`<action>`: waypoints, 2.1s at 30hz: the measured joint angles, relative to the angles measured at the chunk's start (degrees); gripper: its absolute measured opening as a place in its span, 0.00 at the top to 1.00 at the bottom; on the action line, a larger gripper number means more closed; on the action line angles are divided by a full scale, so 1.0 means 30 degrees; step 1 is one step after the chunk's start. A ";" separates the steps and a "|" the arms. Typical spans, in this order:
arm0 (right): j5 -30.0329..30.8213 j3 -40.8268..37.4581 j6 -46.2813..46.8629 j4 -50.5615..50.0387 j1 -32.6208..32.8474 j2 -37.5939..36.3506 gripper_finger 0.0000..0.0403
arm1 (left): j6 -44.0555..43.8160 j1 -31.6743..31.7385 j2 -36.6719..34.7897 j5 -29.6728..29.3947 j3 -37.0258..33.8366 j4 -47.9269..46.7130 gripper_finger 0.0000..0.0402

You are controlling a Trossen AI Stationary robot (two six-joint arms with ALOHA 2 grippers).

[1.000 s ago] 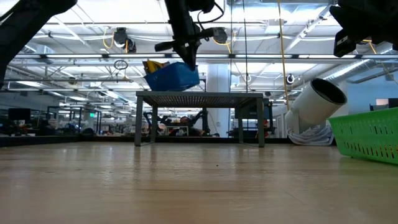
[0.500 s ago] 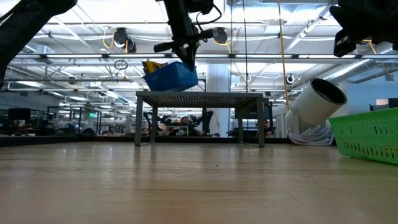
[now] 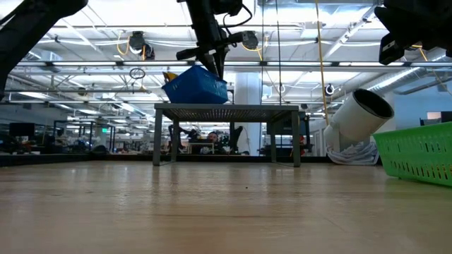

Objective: Pick & Place Office Desk Supplies
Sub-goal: Put the blue bin with crayon boxes on the shelf

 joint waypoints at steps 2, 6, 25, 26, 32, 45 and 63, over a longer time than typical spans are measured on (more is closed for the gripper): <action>0.0000 0.0000 0.0000 -0.0003 0.0001 0.0000 0.84 | 0.0029 0.0000 0.0000 0.0000 0.0000 -0.0013 0.87; 0.0000 0.0000 0.0000 0.0000 0.0000 0.0000 0.84 | 0.0057 0.0000 -0.0003 -0.0007 -0.0007 -0.0073 0.87; 0.0000 0.0000 0.0000 0.0000 0.0001 0.0000 0.84 | 0.0386 0.0000 -0.0007 -0.0007 -0.0015 0.0024 0.77; 0.0000 0.0000 0.0000 -0.0005 0.0000 0.0000 0.84 | 0.0386 0.0000 -0.0007 -0.0007 -0.0015 0.0029 0.76; 0.0000 0.0000 0.0000 0.0000 0.0001 0.0000 0.84 | 0.0371 0.0000 -0.0007 0.0020 -0.0015 0.0157 0.69; -0.0004 0.0000 0.0000 0.0000 -0.0005 -0.0004 0.84 | 0.2955 0.0015 -0.0678 0.2213 -0.0022 0.2559 0.68; -0.0007 0.0000 0.0000 -0.0007 -0.0001 -0.0002 0.84 | 0.5808 -0.1020 0.0663 0.4445 -0.0029 0.2858 0.79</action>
